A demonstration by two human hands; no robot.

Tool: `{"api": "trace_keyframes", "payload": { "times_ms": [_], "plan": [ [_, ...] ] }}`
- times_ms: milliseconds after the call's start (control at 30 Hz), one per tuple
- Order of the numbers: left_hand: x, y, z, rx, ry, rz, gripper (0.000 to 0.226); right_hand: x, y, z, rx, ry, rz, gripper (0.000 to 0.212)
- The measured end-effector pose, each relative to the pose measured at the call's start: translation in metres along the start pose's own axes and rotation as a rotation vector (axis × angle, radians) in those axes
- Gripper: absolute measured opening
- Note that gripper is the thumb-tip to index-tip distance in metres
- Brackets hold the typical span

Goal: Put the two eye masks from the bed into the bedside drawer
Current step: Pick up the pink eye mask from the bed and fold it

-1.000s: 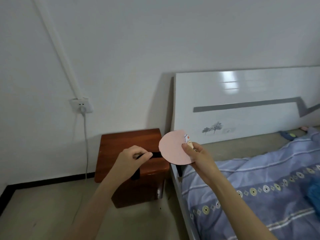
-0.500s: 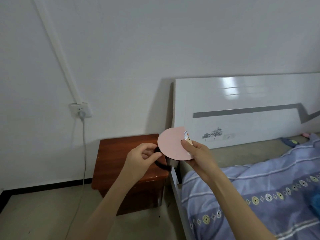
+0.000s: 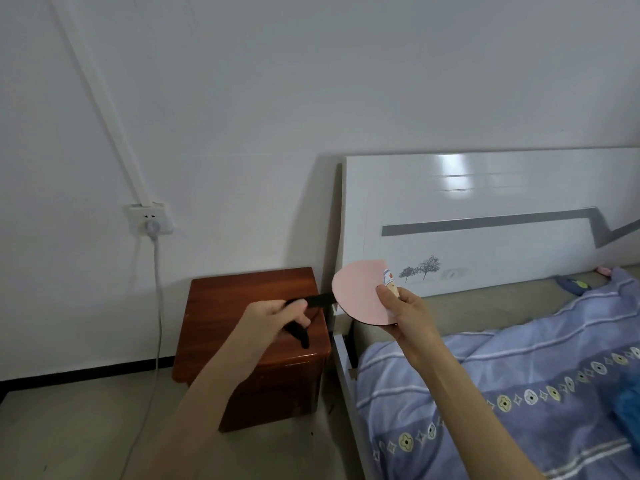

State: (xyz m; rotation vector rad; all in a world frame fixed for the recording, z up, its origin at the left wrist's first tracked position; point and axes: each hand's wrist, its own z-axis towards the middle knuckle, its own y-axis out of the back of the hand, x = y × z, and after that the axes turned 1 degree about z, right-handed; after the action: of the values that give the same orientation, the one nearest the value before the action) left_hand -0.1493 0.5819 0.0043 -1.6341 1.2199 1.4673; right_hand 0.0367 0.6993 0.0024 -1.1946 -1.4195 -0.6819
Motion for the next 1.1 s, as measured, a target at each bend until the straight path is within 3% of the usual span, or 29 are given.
{"api": "trace_keyframes", "payload": {
  "times_ms": [67, 133, 267, 367, 533, 633, 800, 967, 1100],
  "plan": [
    [0.001, 0.01, 0.0, 0.054, 0.055, -0.505, 0.026, -0.003, 0.005, 0.001, -0.001, -0.011, 0.012, 0.014],
    [0.003, 0.019, 0.001, 0.048, 0.048, -0.836, 0.023, -0.008, 0.006, 0.002, 0.027, -0.014, 0.018, 0.015],
    [0.006, 0.023, 0.006, -0.097, 0.039, -0.983, 0.028, -0.015, 0.002, 0.001, 0.034, -0.019, 0.052, 0.018],
    [0.007, 0.024, 0.007, -0.111, 0.019, -1.092, 0.031, -0.018, 0.0, 0.0, 0.036, -0.021, 0.072, 0.018],
    [0.004, 0.024, 0.009, 0.062, -0.04, -0.968, 0.023, -0.019, -0.005, 0.0, 0.013, 0.022, -0.044, 0.012],
    [-0.005, 0.022, 0.014, 0.116, -0.1, -0.68, 0.03, -0.017, -0.009, -0.002, 0.039, 0.114, -0.194, 0.009],
    [-0.013, 0.011, 0.019, 0.036, -0.08, -0.113, 0.04, -0.013, -0.016, -0.012, 0.177, 0.256, -0.313, 0.018],
    [-0.008, 0.005, 0.019, -0.031, 0.023, -0.104, 0.05, -0.011, -0.015, -0.013, 0.177, 0.3, -0.272, 0.02],
    [-0.003, 0.001, 0.018, -0.036, -0.041, 0.052, 0.033, -0.015, -0.014, -0.015, 0.31, 0.237, -0.46, 0.019]
  ]
}}
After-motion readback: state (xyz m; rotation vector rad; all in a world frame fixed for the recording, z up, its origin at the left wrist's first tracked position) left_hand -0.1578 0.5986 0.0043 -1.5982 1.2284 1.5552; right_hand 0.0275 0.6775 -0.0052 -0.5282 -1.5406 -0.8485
